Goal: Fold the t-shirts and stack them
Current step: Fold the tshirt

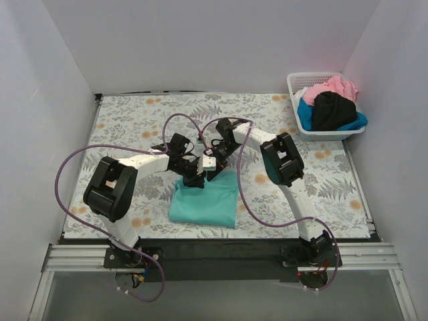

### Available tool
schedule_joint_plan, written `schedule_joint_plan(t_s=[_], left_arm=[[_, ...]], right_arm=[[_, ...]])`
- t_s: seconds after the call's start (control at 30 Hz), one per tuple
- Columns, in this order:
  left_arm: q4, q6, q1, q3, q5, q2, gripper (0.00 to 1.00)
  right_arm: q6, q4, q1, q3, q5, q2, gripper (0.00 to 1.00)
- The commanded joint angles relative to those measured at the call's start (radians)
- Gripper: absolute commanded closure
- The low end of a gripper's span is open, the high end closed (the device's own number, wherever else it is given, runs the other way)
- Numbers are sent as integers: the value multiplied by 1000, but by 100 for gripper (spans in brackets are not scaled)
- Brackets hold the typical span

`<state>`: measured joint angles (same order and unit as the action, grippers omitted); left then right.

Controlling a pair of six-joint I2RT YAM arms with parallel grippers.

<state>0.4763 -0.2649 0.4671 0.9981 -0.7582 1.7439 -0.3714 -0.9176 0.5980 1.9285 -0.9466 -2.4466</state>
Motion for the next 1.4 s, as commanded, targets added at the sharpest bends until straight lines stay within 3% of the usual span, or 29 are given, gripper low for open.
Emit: schedule_joint_plan(t_s=[0.0, 0.3, 0.57, 0.8, 1.37], left_arm=[[-12, -37, 16, 14, -7, -26, 84], [-53, -88, 57, -45, -3, -173, 100], [-174, -82, 54, -50, 45, -179, 100], [-390, -48, 30, -110, 74, -170, 100], [-499, -155, 38, -319, 31, -357, 100]], right_arm=[[-23, -3, 2, 27, -4, -34, 76], [-69, -4, 14, 6, 8, -63, 77], [-115, -6, 22, -48, -3, -40, 76], [-132, -7, 22, -79, -21, -28, 76], [-159, -32, 22, -43, 161, 158, 74]])
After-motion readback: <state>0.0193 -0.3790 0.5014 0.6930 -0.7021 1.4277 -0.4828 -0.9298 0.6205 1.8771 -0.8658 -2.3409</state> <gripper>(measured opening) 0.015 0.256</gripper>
